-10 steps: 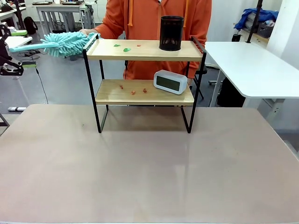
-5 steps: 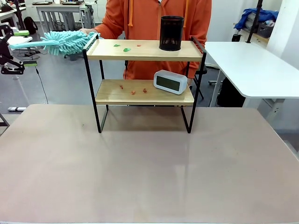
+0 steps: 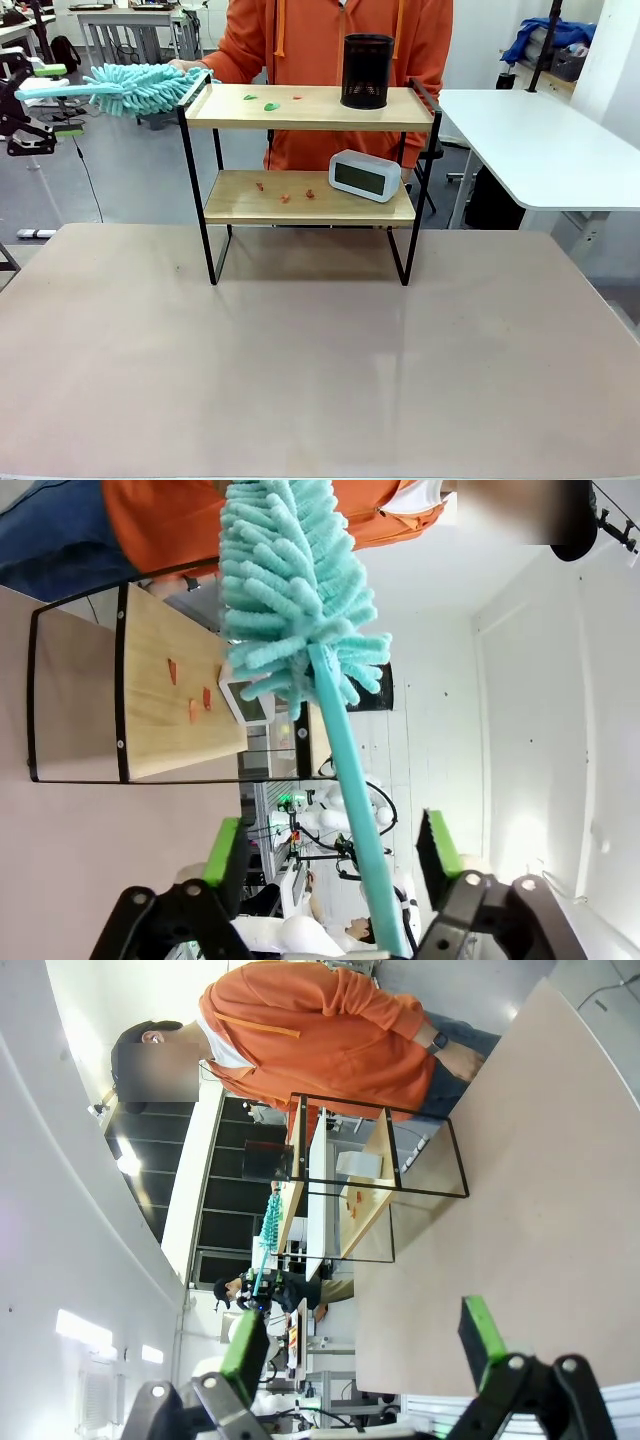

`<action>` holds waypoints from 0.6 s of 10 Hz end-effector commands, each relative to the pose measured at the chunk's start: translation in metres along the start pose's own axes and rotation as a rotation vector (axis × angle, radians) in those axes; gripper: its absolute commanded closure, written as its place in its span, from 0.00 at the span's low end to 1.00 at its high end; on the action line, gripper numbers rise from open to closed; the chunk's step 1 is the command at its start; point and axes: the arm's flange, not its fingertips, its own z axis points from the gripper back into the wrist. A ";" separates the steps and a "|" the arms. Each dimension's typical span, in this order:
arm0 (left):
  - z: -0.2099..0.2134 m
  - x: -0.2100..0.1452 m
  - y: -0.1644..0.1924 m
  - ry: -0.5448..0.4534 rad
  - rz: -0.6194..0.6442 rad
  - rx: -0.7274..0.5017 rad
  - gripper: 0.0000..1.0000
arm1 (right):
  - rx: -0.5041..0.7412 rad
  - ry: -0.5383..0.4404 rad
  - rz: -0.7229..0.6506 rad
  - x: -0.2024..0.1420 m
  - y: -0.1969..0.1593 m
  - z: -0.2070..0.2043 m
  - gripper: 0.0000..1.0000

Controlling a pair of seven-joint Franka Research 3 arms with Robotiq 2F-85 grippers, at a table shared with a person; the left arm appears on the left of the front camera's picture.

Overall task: Clean the shelf.
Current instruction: Pick up the Duster from the human.

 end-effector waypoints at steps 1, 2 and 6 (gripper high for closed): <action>-0.003 -0.002 -0.004 0.019 -0.019 -0.023 0.87 | 0.015 -0.013 0.024 0.001 0.001 0.001 0.00; -0.003 -0.002 -0.004 0.027 -0.014 -0.028 1.00 | 0.015 -0.013 0.024 0.001 0.001 0.001 0.00; -0.003 -0.004 -0.004 0.033 -0.016 -0.035 1.00 | 0.015 -0.013 0.024 0.001 0.001 0.001 0.00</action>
